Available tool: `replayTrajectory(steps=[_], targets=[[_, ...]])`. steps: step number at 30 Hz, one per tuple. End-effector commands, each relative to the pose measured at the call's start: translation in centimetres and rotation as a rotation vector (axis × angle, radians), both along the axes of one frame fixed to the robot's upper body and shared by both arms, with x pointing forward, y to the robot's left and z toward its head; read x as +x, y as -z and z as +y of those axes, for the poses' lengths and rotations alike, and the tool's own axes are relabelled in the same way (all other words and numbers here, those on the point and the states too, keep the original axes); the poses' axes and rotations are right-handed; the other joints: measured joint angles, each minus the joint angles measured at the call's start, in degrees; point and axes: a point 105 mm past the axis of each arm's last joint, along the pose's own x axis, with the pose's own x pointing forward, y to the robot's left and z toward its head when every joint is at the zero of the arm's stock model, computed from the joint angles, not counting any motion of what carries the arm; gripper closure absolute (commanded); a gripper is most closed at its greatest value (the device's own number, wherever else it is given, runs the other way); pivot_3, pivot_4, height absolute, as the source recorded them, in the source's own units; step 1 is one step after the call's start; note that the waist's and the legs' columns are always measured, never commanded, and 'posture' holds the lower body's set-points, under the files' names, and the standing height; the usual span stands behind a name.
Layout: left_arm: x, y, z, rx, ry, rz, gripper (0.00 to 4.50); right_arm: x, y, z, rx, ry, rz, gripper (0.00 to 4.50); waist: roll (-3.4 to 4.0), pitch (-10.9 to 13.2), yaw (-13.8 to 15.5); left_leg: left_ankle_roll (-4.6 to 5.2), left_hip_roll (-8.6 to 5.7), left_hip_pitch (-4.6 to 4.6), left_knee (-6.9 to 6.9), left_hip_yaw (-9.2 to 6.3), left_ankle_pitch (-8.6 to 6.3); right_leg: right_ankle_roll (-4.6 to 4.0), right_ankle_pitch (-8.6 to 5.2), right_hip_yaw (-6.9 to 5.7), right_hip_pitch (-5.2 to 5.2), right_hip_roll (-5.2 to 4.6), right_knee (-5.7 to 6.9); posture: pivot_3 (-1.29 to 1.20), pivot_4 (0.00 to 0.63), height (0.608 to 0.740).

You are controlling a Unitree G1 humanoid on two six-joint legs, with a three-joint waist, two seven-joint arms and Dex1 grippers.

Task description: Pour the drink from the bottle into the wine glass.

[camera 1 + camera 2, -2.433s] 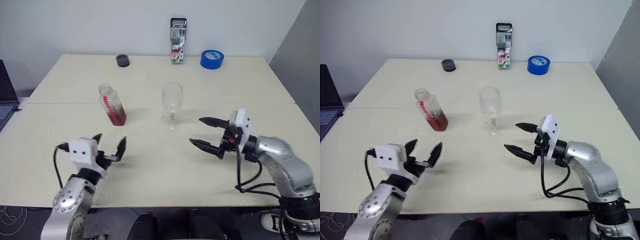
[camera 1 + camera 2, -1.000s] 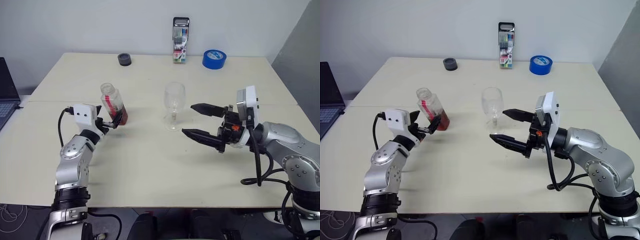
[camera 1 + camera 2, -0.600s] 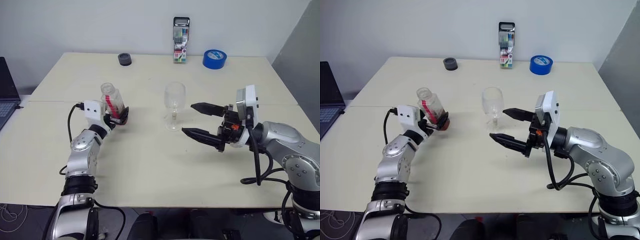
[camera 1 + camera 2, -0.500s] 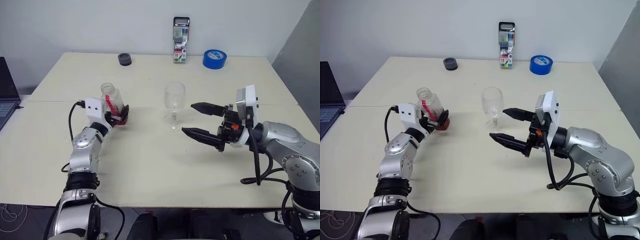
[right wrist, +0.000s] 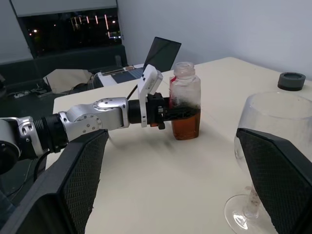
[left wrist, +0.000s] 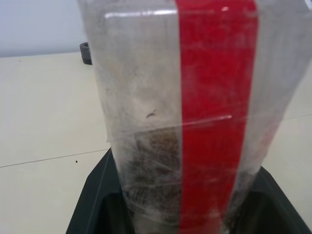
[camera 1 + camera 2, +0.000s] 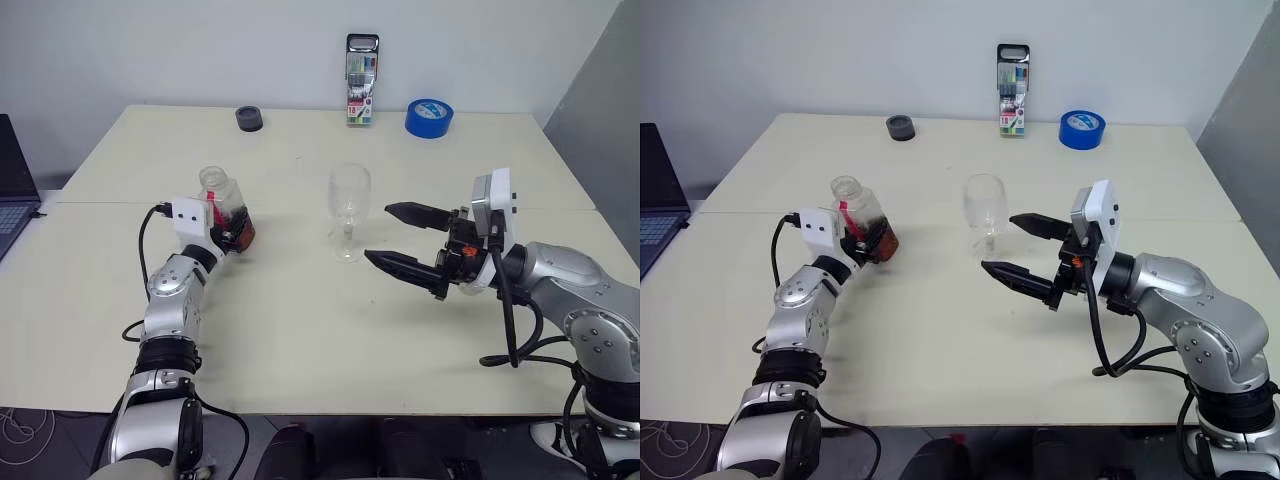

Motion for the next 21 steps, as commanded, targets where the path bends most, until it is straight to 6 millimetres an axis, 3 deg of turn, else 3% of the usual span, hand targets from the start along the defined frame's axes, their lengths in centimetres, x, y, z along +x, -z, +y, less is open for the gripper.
replayTrajectory(steps=[1,6,13,21], targets=[[0.3,-1.9,0.0,0.054,0.005,-0.056,2.75,-0.4,-0.8,-0.2,0.007,0.022,-0.061,0.0,0.0,0.0,0.0,0.0,0.0,0.0,0.0,0.0,0.0,0.0,0.0,0.0,0.0,0.0,0.0,0.0,0.15,0.74],[0.6,-5.6,-1.3,0.125,0.055,-0.142,2.75,0.2,-0.6,-0.6,0.003,0.08,-0.087,0.0,-0.05,0.0,0.0,-0.02,0.0,-0.05,0.01,-0.03,0.01,0.0,0.0,-0.04,-0.01,0.0,-0.01,0.0,0.15,0.74],[1.5,-10.1,-4.5,0.445,0.17,-0.232,2.75,1.9,-0.8,-1.0,0.052,0.215,-0.158,0.0,-0.1,0.1,0.0,-0.18,-0.04,-0.13,0.02,-0.07,0.11,0.0,0.0,-0.06,-0.07,0.0,-0.01,0.0,0.15,0.74],[2.6,-12.6,-7.6,0.719,0.249,-0.308,2.75,3.2,-0.6,-0.4,0.087,0.255,-0.203,0.0,-0.09,0.1,-0.1,-0.19,-0.06,-0.13,0.02,-0.03,0.12,0.0,0.0,-0.05,-0.1,0.0,0.01,0.0,0.15,0.74]])
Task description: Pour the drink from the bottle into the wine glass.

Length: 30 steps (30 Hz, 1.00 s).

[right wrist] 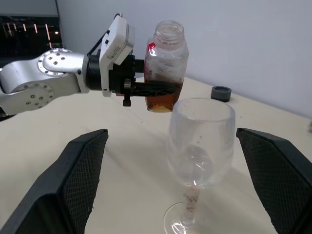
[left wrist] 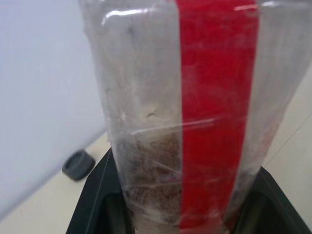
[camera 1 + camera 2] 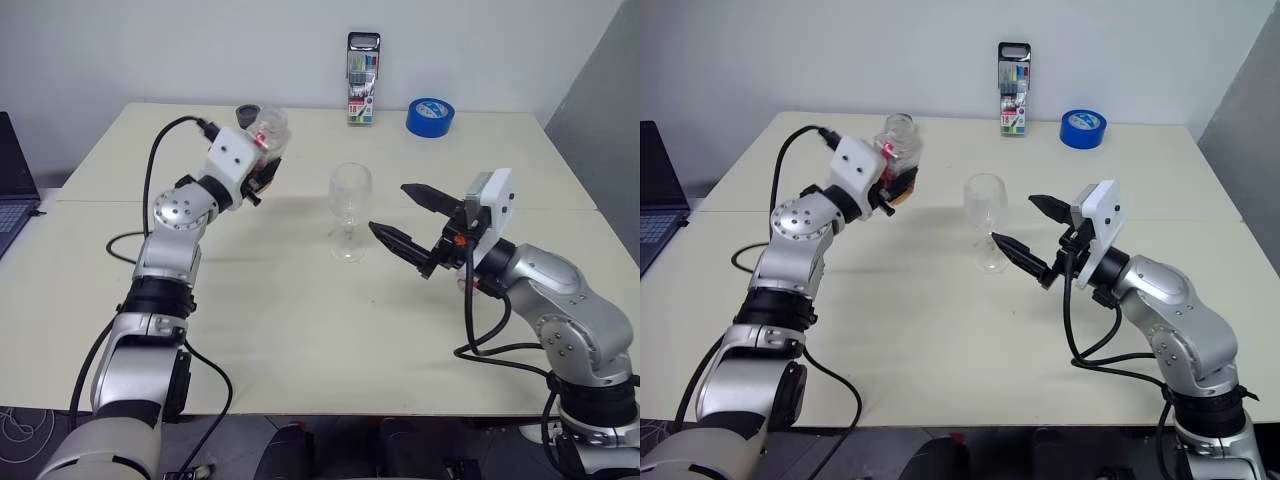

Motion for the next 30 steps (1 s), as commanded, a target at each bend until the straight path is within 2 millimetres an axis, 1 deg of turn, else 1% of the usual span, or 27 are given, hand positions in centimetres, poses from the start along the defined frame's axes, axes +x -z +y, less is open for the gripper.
replayTrajectory(steps=[1,5,10,15,30], targets=[[0.1,-2.4,-0.6,0.105,0.02,-0.107,2.75,0.0,-1.3,0.3,0.017,0.008,-0.082,0.0,0.0,0.0,-0.1,0.0,0.0,0.01,0.0,0.01,0.0,0.0,0.0,0.01,-0.01,0.0,0.0,0.0,0.15,0.74],[0.4,-2.6,-1.2,0.236,0.036,-0.159,2.75,0.3,-1.4,0.4,0.027,0.017,-0.097,0.0,0.0,0.0,-0.1,0.0,0.0,0.0,0.0,0.02,0.0,0.0,0.0,0.01,-0.03,0.0,0.0,0.0,0.15,0.74],[0.5,-3.6,-1.7,0.374,0.056,-0.24,2.75,0.3,-1.4,0.4,0.033,0.025,-0.108,0.0,0.0,0.0,-0.1,0.0,-0.01,-0.04,0.0,0.02,0.0,0.0,0.0,0.0,-0.06,0.0,0.0,0.0,0.15,0.74],[0.8,-4.4,-2.0,0.424,0.065,-0.28,2.75,0.4,-1.4,0.5,0.044,0.031,-0.111,0.0,0.0,0.0,-0.1,0.0,-0.02,-0.04,0.0,0.02,0.0,0.0,0.0,0.01,-0.06,0.0,-0.01,0.0,0.15,0.74],[0.7,-5.5,-3.3,0.584,0.113,-0.378,2.75,0.5,-1.4,0.7,0.055,0.041,-0.117,0.0,0.0,0.0,-0.2,0.0,-0.03,-0.06,0.0,0.05,0.0,0.0,0.0,0.02,-0.1,0.0,0.01,0.0,0.15,0.74]])
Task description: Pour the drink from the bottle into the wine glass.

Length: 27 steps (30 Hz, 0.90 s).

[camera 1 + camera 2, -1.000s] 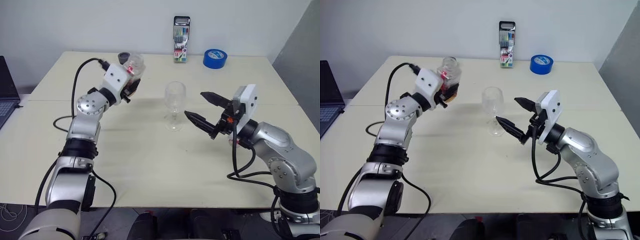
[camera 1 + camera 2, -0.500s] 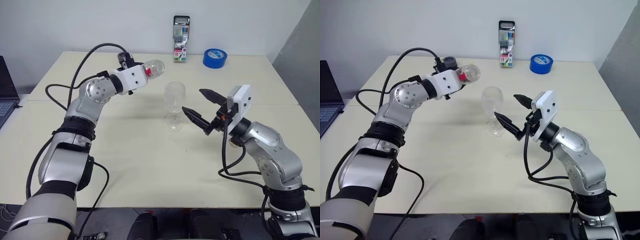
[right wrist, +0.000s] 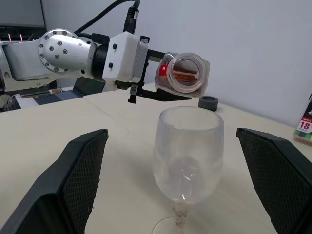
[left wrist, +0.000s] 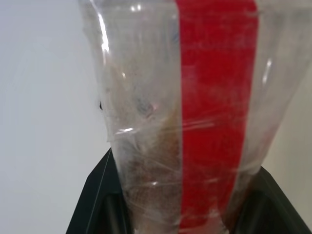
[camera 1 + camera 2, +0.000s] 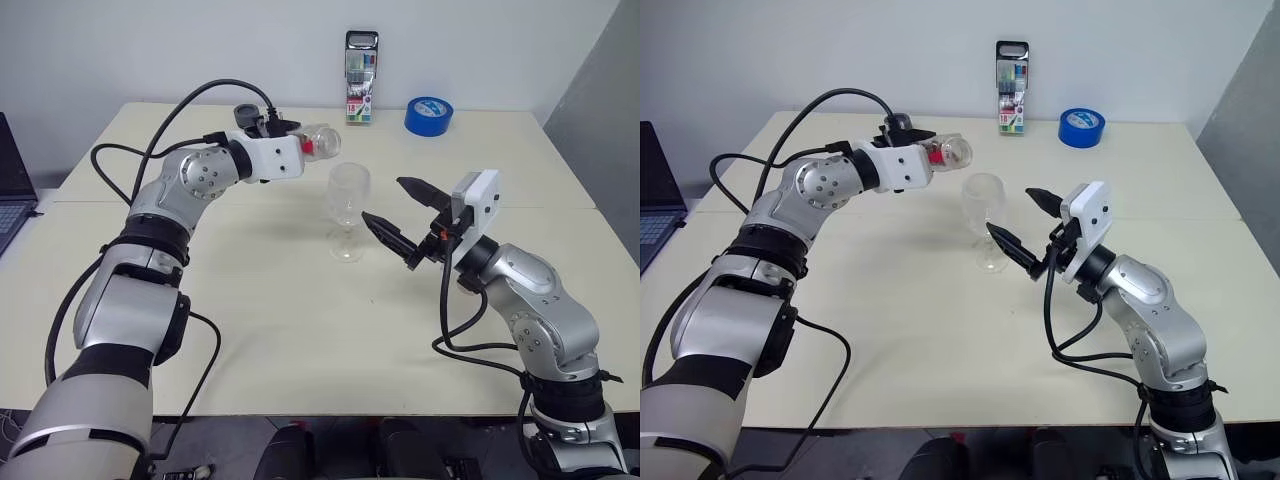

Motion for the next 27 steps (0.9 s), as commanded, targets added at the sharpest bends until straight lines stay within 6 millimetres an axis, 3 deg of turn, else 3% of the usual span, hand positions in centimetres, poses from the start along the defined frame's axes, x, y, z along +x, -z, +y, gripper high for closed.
replayTrajectory(steps=[1,27], targets=[[-0.4,-3.0,-0.5,0.012,0.028,-0.111,2.75,-0.2,-1.3,-0.1,0.015,0.01,-0.066,0.0,0.0,0.0,0.0,0.0,0.0,0.0,0.0,0.0,0.0,0.0,0.0,0.0,0.0,0.0,0.0,0.0,0.15,0.74],[-0.7,-4.8,-1.1,0.259,0.054,-0.269,2.75,0.1,-1.4,-0.2,0.023,0.026,-0.076,0.0,0.0,0.0,0.0,-0.01,0.0,-0.01,0.0,0.09,0.0,0.0,0.0,0.07,-0.09,0.0,0.05,0.0,0.15,0.74]])
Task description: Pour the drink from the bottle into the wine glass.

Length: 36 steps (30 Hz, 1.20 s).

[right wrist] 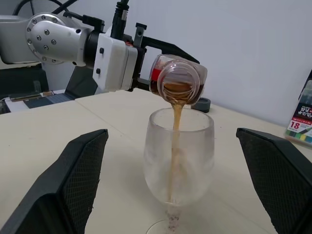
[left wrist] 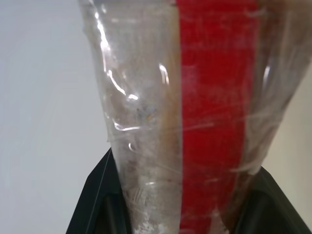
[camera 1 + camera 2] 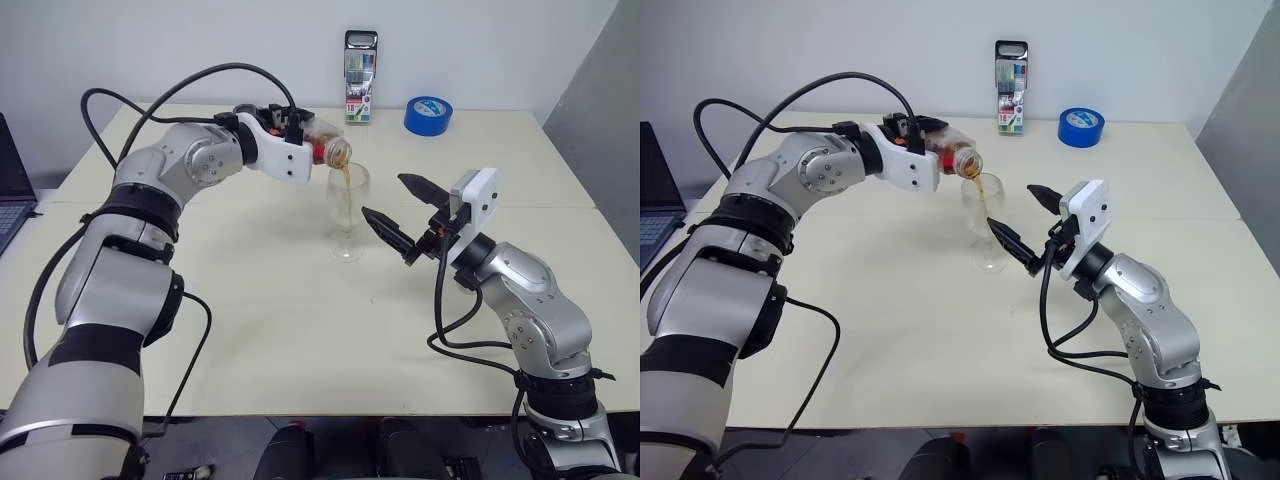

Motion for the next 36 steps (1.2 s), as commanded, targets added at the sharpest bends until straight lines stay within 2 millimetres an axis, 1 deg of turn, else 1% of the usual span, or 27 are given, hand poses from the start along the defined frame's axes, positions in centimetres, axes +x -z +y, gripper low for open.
replayTrajectory(steps=[1,6,10,36], targets=[[-0.3,-2.67,0.07,-0.005,0.006,-0.085,2.75,-0.4,-1.4,-0.22,0.01,-0.002,-0.071,0.0,0.0,0.0,0.0,0.0,0.0,0.0,0.0,0.01,0.0,0.0,0.0,0.01,0.0,0.0,0.0,0.0,0.15,0.74],[-0.14,-2.63,0.24,0.031,-0.005,-0.105,2.75,-0.3,-1.28,-0.21,0.007,-0.003,-0.067,0.0,0.0,0.0,0.0,0.0,0.0,0.01,0.0,0.03,0.0,0.0,0.0,0.02,-0.01,0.0,0.02,0.0,0.15,0.74],[-0.08,-3.04,0.28,0.047,-0.01,-0.125,2.75,-0.42,-1.39,-0.18,0.011,-0.009,-0.07,0.0,0.0,0.0,0.0,0.0,0.0,-0.01,0.0,0.03,0.0,0.0,0.0,0.02,-0.02,0.0,0.01,0.0,0.15,0.74],[0.09,-3.47,-0.08,0.125,-0.01,-0.193,2.75,-0.82,-1.12,0.19,0.027,-0.009,-0.066,0.0,0.0,0.0,0.0,0.0,0.0,0.01,0.01,0.09,0.0,0.0,0.0,0.06,-0.04,0.0,0.04,0.0,0.15,0.74]])
